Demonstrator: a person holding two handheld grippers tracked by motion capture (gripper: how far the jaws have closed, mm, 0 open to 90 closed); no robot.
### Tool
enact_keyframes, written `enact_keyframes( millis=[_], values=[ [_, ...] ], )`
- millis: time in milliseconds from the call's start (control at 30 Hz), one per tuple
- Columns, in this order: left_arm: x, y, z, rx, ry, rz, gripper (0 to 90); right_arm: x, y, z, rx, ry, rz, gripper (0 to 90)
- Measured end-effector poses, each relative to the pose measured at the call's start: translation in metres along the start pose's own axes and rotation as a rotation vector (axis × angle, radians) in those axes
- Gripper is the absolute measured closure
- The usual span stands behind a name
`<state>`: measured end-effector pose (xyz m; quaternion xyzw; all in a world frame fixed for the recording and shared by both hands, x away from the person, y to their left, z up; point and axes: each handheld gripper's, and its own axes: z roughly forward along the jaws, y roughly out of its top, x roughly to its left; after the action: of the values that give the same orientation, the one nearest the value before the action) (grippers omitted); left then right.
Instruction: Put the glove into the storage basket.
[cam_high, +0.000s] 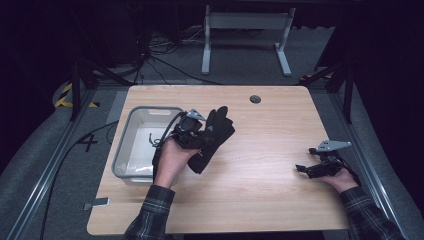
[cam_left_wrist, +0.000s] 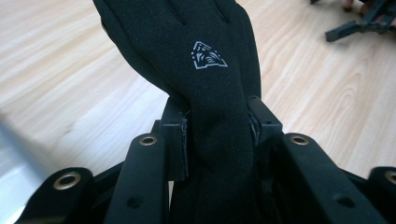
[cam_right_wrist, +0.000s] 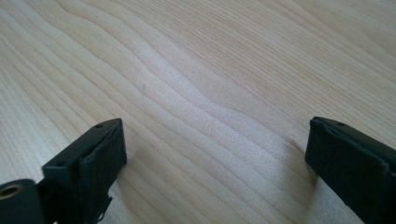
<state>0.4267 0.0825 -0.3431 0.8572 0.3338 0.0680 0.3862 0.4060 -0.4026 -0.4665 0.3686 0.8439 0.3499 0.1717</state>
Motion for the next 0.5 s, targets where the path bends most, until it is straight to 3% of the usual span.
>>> enact_keyframes(
  millis=[233,500],
  values=[
    [0.026,-0.019,-0.03,-0.034,0.068,-0.065,66.4,0.0,0.0,0.0,0.0,0.001,0.001,5.6],
    [0.047,-0.039,-0.042,-0.042,0.103,-0.117,66.4,0.0,0.0,0.0,0.0,0.001,0.001,5.6]
  ],
)
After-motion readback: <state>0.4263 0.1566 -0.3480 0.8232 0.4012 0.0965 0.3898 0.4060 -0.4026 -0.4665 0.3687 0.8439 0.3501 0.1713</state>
